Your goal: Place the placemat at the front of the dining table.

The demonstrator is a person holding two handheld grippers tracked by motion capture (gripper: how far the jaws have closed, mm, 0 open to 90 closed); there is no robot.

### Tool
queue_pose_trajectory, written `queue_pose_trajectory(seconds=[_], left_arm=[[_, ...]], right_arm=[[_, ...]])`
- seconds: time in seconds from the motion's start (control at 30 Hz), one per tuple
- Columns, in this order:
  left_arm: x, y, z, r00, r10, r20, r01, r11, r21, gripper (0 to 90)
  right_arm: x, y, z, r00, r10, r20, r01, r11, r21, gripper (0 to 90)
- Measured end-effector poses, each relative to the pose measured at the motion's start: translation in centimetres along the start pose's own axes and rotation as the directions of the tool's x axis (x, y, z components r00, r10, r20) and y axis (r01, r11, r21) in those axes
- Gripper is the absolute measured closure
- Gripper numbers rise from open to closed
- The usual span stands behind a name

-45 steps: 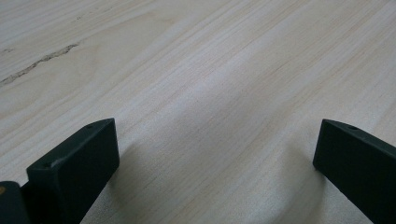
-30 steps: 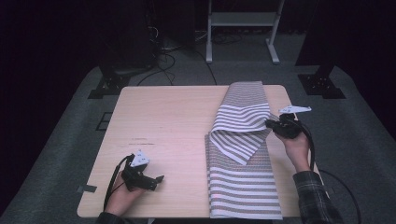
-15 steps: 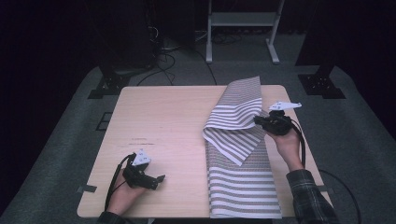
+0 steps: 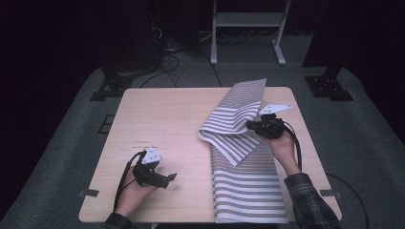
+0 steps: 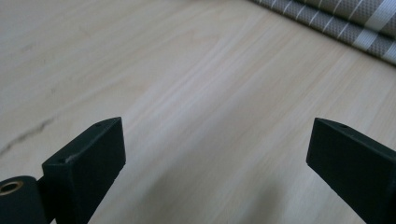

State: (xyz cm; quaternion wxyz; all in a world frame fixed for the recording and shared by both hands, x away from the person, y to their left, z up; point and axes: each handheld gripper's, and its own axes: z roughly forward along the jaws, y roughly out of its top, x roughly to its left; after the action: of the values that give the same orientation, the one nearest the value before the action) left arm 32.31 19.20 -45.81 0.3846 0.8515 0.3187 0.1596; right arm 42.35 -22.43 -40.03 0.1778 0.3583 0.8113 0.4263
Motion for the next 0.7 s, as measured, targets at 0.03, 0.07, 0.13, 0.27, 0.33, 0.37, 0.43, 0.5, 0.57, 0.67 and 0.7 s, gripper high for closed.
queue_pose_trajectory(seconds=[0.03, 0.07, 0.13, 0.27, 0.33, 0.37, 0.43, 0.5, 0.57, 0.67, 0.7], left_arm=[[-0.1, 0.5, 0.1, 1.0000, 0.001, 0.007, -0.001, 0.9999, -0.012, 4.2], [-0.2, 1.0, 0.2, 0.9999, 0.009, 0.015, -0.008, 0.9998, -0.019, 4.5], [-0.4, 1.8, 0.5, 0.9995, 0.020, 0.024, -0.019, 0.9994, -0.030, 4.7], [-0.7, 3.3, 1.1, 0.9984, 0.047, 0.033, -0.046, 0.9983, -0.036, 7.4], [-0.9, 4.8, 1.8, 0.9968, 0.064, 0.047, -0.062, 0.9964, -0.057, 8.0], [-0.9, 4.8, 1.8, 0.9968, 0.064, 0.047, -0.062, 0.9964, -0.057, 9.6], [-1.1, 6.4, 2.6, 0.9947, 0.075, 0.070, -0.068, 0.9937, -0.089, 13.2], [-1.2, 7.5, 3.2, 0.9933, 0.077, 0.086, -0.068, 0.9924, -0.102, 14.9], [-1.2, 8.6, 3.9, 0.9912, 0.083, 0.103, -0.070, 0.9901, -0.122, 19.5], [-1.1, 10.2, 5.2, 0.9890, 0.079, 0.125, -0.063, 0.9897, -0.129, 22.0], [-1.1, 10.6, 5.5, 0.9886, 0.078, 0.129, -0.061, 0.9897, -0.129, 22.2]], right_arm=[[0.2, 0.1, 0.0, 1.0000, -0.009, -0.002, 0.009, 1.000, -0.001, 87.4], [0.4, 0.2, 0.0, 0.9999, -0.014, -0.009, 0.014, 1.000, -0.004, 87.4], [0.8, 0.5, -0.1, 0.9995, -0.027, -0.015, 0.027, 1.000, -0.010, 87.4], [1.5, 1.0, -0.4, 0.9987, -0.049, -0.014, 0.048, 0.999, -0.020, 87.4], [1.6, 1.1, -0.4, 0.9984, -0.053, -0.017, 0.053, 0.998, -0.020, 87.4], [1.7, 1.1, -0.4, 0.9984, -0.052, -0.019, 0.052, 0.998, -0.020, 87.4], [1.7, 1.0, -0.3, 0.9983, -0.052, -0.024, 0.052, 0.999, -0.018, 87.4], [1.6, 1.0, -0.3, 0.9985, -0.046, -0.030, 0.046, 0.999, -0.017, 87.4], [1.5, 0.9, -0.2, 0.9986, -0.040, -0.036, 0.039, 0.999, -0.017, 87.4], [1.4, 0.9, -0.2, 0.9986, -0.032, -0.042, 0.031, 0.999, -0.018, 87.4], [1.4, 0.9, -0.2, 0.9986, -0.032, -0.043, 0.031, 0.999, -0.020, 87.4]])
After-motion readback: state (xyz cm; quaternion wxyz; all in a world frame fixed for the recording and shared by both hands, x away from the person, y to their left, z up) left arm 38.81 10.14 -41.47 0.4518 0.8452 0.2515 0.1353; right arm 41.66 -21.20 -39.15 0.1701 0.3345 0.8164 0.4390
